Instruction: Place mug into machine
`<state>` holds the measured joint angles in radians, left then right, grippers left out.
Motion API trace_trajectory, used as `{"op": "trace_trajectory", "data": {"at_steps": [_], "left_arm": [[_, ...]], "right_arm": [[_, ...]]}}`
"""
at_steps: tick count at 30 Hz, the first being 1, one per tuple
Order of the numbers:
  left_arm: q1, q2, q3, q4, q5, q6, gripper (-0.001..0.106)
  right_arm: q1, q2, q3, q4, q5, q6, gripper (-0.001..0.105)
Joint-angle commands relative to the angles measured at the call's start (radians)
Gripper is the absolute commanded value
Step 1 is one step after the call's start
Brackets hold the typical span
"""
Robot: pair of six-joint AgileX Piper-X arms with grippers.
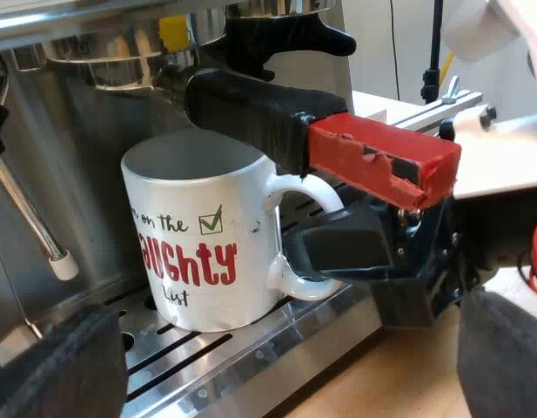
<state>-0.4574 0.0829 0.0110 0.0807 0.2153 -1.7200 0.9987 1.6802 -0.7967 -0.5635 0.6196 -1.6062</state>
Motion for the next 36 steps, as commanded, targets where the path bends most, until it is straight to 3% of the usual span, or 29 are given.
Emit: {"op": "trace_trajectory", "data": {"at_steps": [1,11,14,21,23,24,28,36], "left_arm": [[-0.005,-0.001,0.004,-0.014,0.007,-0.01,0.078],[-0.005,-0.001,0.004,-0.014,0.007,-0.01,0.078],[-0.005,-0.001,0.004,-0.014,0.007,-0.01,0.078],[-0.005,-0.001,0.004,-0.014,0.007,-0.01,0.078],[-0.005,-0.001,0.004,-0.014,0.016,-0.01,0.078],[-0.005,-0.001,0.0,-0.011,0.052,-0.01,0.078],[-0.005,-0.001,-0.047,0.017,0.073,-0.005,0.078],[-0.005,-0.001,-0.18,0.156,0.073,0.008,0.078]], "right_arm": [[-0.01,0.044,-0.004,-0.121,-0.001,0.0,0.05],[-0.053,0.093,-0.033,-0.159,-0.084,-0.018,0.049],[-0.073,0.101,-0.054,-0.159,-0.13,-0.056,0.049],[-0.079,0.099,-0.063,-0.153,-0.129,-0.068,0.049],[-0.066,0.083,-0.058,-0.131,-0.129,-0.077,0.049],[-0.057,0.065,-0.053,-0.089,-0.126,-0.076,0.049],[-0.032,-0.01,-0.028,0.078,-0.122,-0.074,0.049],[0.037,-0.216,0.084,0.193,-0.038,-0.074,0.049]]}}
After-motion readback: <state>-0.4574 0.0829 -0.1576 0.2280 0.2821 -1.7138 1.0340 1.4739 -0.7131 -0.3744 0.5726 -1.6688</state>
